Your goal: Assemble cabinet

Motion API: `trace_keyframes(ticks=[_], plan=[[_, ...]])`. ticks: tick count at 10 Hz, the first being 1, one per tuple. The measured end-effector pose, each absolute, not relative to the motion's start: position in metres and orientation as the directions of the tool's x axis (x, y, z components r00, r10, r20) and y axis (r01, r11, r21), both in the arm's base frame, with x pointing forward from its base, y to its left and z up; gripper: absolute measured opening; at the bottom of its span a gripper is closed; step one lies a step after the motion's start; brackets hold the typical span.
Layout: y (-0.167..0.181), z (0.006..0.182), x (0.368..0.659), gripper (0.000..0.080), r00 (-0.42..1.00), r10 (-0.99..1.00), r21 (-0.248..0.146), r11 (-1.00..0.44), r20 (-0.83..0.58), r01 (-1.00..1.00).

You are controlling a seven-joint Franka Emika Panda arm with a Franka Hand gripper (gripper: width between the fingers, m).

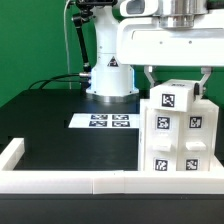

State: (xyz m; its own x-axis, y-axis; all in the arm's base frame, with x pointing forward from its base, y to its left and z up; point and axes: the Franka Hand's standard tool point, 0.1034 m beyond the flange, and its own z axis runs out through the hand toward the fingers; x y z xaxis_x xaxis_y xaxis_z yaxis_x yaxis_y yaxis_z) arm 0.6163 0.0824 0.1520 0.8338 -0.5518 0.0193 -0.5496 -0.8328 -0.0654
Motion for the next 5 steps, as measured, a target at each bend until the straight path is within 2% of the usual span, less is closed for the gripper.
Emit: trace_keyframes(ticks=[5], plan=[[0.0826, 0.1526, 0.6184, 0.0561, 0.683, -0.73, -0.075, -0.682, 0.012, -0.728]])
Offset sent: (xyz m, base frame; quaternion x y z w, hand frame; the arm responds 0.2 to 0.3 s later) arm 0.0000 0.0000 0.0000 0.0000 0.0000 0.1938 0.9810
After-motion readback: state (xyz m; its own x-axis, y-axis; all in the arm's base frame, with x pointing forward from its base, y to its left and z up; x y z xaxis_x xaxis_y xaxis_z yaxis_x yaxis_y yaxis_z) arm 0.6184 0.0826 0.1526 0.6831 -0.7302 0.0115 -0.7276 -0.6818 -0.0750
